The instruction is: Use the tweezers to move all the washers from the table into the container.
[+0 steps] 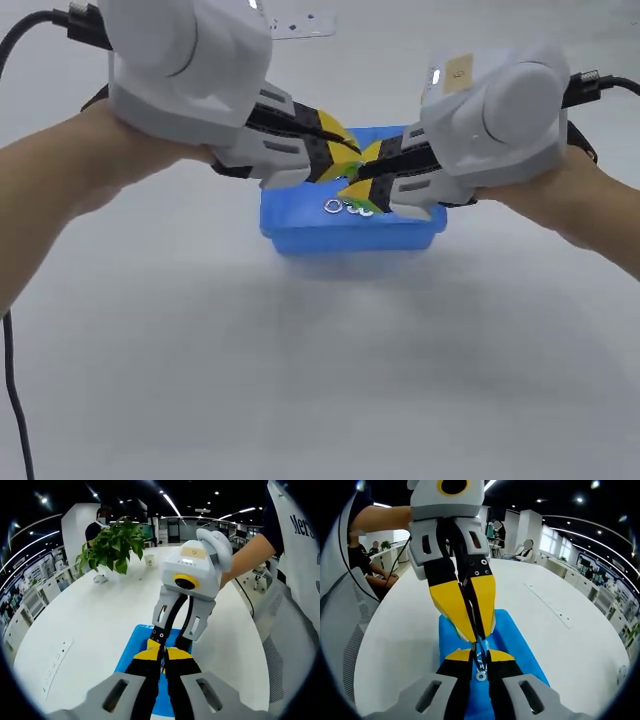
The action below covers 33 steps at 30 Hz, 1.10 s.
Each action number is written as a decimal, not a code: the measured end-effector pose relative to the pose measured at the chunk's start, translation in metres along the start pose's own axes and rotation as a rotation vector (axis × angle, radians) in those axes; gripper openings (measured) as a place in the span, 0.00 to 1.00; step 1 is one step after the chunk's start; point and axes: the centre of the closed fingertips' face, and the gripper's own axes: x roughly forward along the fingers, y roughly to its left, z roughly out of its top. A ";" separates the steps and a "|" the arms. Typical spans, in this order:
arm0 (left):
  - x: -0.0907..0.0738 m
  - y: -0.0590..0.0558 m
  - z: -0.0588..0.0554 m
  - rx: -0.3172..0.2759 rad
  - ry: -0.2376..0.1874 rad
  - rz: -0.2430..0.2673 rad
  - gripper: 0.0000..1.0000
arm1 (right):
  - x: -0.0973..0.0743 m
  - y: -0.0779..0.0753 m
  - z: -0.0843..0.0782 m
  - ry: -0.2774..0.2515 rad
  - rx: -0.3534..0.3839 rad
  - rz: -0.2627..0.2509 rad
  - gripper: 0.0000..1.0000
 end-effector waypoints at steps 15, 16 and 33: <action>-0.029 -0.026 0.019 0.072 -0.035 -0.029 0.06 | -0.022 0.020 0.022 -0.080 -0.012 0.063 0.13; -0.032 -0.028 0.020 0.075 -0.038 -0.030 0.06 | -0.024 0.022 0.023 -0.081 -0.015 0.066 0.13; -0.072 -0.058 0.027 0.110 -0.057 0.000 0.06 | -0.060 0.058 0.045 -0.106 -0.076 0.090 0.11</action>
